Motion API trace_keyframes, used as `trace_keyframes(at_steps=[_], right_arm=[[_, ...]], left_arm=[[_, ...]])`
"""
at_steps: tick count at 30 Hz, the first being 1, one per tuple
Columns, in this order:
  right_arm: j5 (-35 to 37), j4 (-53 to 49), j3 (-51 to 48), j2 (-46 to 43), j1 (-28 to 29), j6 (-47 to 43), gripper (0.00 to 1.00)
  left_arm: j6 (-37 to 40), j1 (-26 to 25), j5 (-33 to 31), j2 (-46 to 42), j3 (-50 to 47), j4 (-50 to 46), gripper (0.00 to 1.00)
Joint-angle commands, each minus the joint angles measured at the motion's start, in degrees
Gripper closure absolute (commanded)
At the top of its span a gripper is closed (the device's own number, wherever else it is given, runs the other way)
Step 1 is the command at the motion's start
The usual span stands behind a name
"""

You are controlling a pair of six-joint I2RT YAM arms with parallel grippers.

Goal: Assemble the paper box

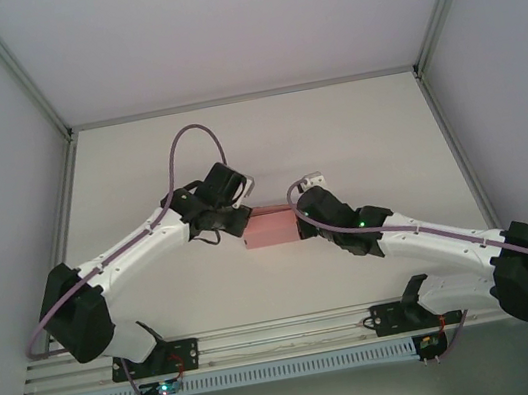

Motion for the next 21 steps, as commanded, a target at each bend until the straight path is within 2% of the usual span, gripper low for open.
trace_keyframes(at_steps=[1, 14, 16, 21], right_arm=[[-0.28, -2.88, 0.88, -0.22, 0.77, 0.24, 1.00], [2.18, -3.49, 0.56, 0.50, 2.81, 2.42, 1.00], [2.01, -2.84, 0.24, 0.24, 3.19, 2.62, 1.00], [2.02, -2.87, -0.29, -0.16, 3.64, 2.70, 1.00]], left_arm=[[-2.70, -0.35, -0.61, 1.05, 2.37, 0.59, 1.00], [-25.79, -0.21, 5.23, 1.14, 1.83, -1.34, 1.00], [-27.14, -0.25, 7.85, 0.92, 0.39, 1.84, 1.00], [-29.49, -0.28, 4.81, 0.89, -0.35, 1.58, 1.00]])
